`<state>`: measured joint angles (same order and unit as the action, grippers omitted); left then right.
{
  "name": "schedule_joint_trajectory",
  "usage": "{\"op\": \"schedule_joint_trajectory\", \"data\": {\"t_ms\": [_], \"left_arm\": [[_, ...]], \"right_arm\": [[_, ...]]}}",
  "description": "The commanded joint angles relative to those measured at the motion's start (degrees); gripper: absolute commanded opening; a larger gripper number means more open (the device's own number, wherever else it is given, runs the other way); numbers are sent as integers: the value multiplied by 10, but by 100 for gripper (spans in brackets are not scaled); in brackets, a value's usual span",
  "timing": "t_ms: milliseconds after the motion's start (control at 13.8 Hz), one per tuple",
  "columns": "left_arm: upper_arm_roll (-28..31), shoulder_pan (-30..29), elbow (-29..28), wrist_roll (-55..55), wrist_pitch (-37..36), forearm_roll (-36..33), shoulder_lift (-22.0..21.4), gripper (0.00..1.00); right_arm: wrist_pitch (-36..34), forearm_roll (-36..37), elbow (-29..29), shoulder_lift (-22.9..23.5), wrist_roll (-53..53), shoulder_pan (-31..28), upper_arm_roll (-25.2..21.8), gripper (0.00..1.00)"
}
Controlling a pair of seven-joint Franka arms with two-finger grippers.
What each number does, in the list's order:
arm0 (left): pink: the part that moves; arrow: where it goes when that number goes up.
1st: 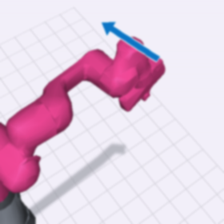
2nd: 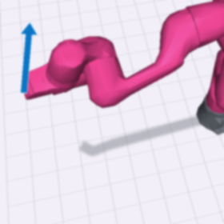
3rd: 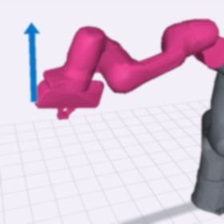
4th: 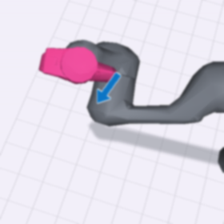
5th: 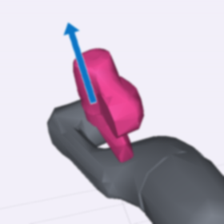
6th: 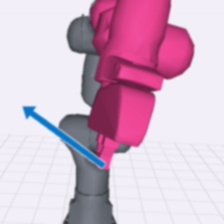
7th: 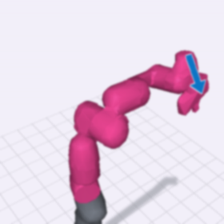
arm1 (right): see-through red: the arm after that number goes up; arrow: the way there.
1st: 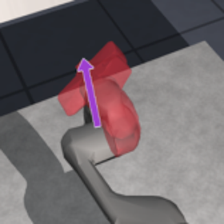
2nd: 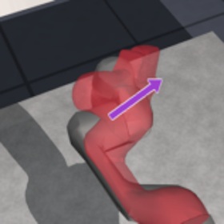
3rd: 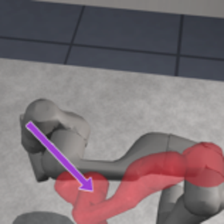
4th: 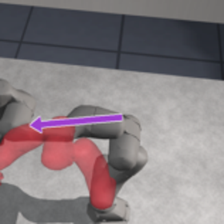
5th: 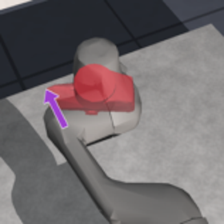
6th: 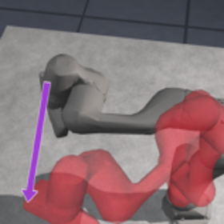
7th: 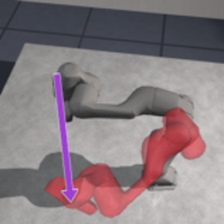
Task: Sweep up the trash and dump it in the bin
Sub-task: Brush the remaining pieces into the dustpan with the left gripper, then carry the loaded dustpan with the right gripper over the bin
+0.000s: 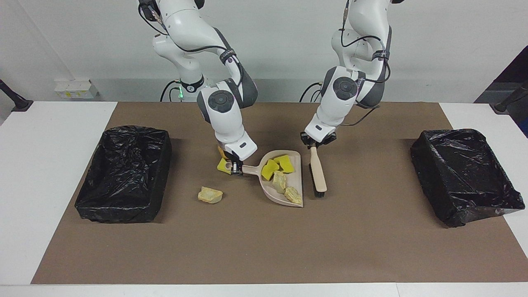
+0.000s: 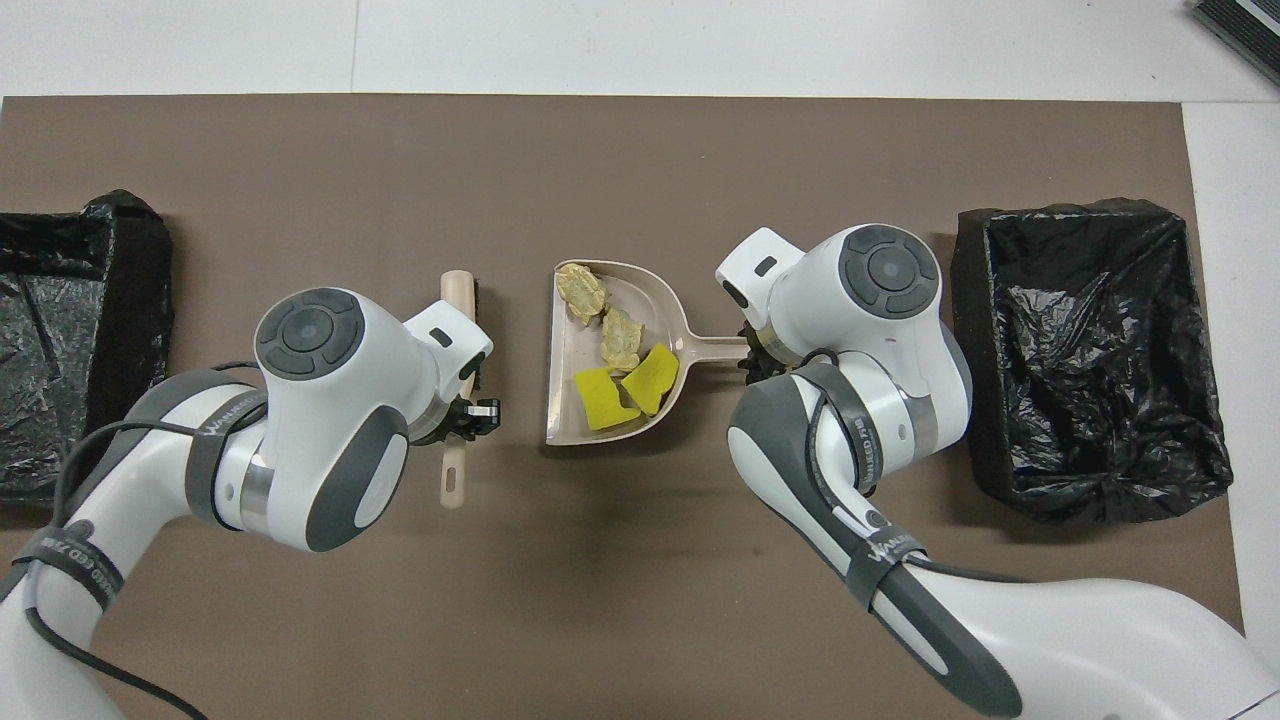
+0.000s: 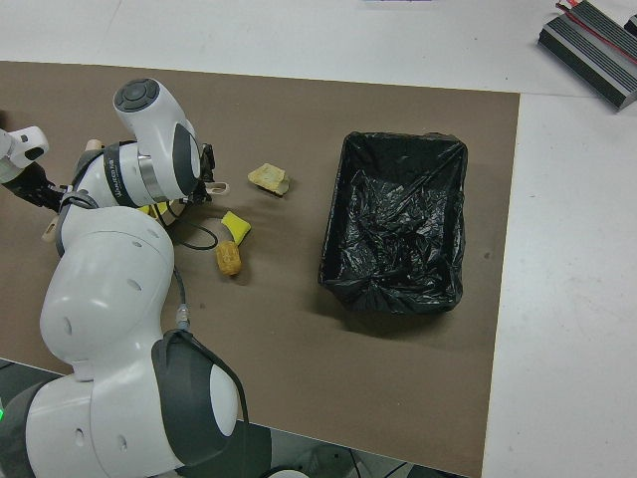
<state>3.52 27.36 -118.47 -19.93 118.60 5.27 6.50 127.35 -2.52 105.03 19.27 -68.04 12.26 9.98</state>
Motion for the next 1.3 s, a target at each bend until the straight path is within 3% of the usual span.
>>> {"op": "schedule_joint_trajectory", "data": {"t_ms": [0,506,939,1228], "left_arm": [[-4,-33,68,29,-58,-25,30,0],[-4,-103,160,102,-151,-29,26,0],[-4,-109,153,120,-151,-28,21,0],[-4,-118,143,139,-148,-27,18,0]], "right_arm": [[6,-41,4,-13,-53,-20,7,0],[-109,-59,-1,-93,-211,-132,7,0],[-196,-84,-43,-112,-427,-316,3,0],[-198,-74,-71,-107,-531,-427,0,0]]}}
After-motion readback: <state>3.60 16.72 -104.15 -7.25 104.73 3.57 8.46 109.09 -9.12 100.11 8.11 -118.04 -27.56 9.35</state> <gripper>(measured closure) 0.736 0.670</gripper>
